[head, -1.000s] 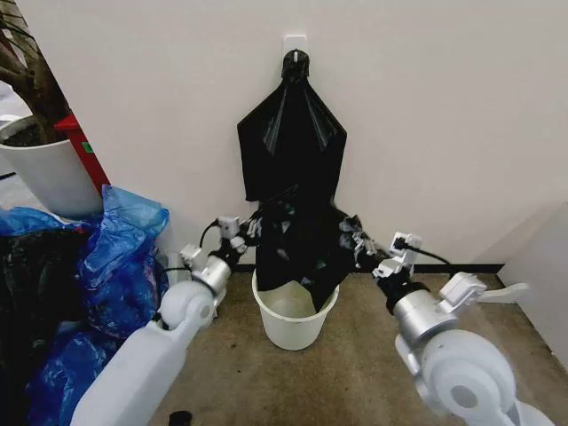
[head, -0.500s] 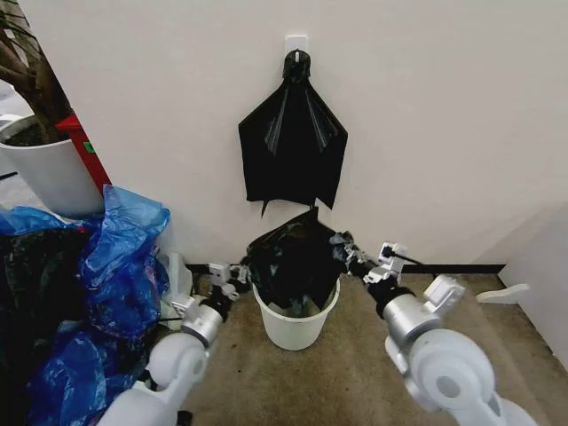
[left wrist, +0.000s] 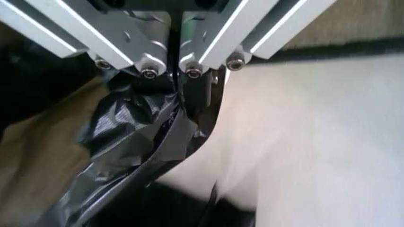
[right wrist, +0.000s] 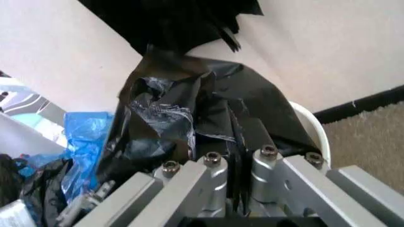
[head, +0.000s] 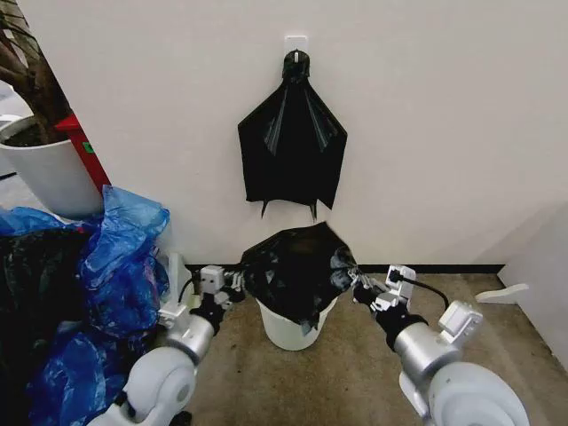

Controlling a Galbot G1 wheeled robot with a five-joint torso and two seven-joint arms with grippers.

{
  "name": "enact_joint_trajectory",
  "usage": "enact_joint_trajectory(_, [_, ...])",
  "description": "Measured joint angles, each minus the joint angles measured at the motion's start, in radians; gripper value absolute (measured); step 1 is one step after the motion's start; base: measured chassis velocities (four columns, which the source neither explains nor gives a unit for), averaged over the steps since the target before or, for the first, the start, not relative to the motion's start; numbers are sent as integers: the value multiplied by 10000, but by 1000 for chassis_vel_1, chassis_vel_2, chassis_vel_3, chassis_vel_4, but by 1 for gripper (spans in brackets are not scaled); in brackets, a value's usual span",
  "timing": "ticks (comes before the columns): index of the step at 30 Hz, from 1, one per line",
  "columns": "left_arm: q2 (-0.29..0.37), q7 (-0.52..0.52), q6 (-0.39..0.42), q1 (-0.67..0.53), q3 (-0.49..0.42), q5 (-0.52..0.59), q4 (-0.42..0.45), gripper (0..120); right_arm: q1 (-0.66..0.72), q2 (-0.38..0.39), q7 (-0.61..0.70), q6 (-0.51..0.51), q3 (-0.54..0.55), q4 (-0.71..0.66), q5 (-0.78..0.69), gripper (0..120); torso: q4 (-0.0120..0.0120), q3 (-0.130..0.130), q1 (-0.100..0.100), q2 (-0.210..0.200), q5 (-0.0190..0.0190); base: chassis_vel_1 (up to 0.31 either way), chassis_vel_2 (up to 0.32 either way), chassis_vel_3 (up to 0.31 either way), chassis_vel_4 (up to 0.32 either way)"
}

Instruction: Place the garbage bag over the trash bin.

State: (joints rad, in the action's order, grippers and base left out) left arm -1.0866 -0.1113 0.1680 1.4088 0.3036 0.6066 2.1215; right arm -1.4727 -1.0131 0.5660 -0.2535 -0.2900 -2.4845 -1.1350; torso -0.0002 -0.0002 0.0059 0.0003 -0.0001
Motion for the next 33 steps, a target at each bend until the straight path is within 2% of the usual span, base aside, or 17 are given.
enact_joint_trajectory(2, [-211, -49, -50, -99, -156, -112, -540, 0, -128, -271, 1, 72, 118, 245, 237, 0, 0, 3, 1, -1, -1, 0, 0, 0, 0])
enact_joint_trajectory(4, [-293, -108, -85, -106, -312, -251, -685, 0, -365, -407, 67, 114, 187, 250, 396, 0, -2, 3, 1, -1, -1, 0, 0, 0, 0])
enact_joint_trajectory(10, [-283, -235, 25, 244, -299, -360, -635, 0, -1015, -393, 580, 164, 226, 25, 537, 0, -2, 2, 0, -1, -1, 0, 0, 0, 0])
enact_joint_trajectory(14, [-270, -517, 57, 447, -265, -398, -501, 0, -1040, -463, 1282, 256, 283, 181, 568, 0, -1, 2, 0, -1, 2, 0, 0, 0, 0])
enact_joint_trajectory(20, [-293, -736, 63, 819, -171, -445, -654, 0, -1274, -596, 1631, 171, 437, 529, 960, 0, 1, 2, 0, -2, 1, 0, 0, 0, 0])
enact_joint_trajectory(24, [-408, -715, 7, 867, -349, -765, -1218, 0, -1456, -976, 1644, 160, 611, 1565, 1495, 0, -1, 2, 1, -3, 0, 0, 0, 0, 0])
enact_joint_trajectory(33, [-717, -105, -509, 367, -619, -1396, -2274, 0, -1204, -1266, 1240, 355, 641, 2667, 1851, 0, -1, 2, 2, -3, 1, 0, 0, 0, 0])
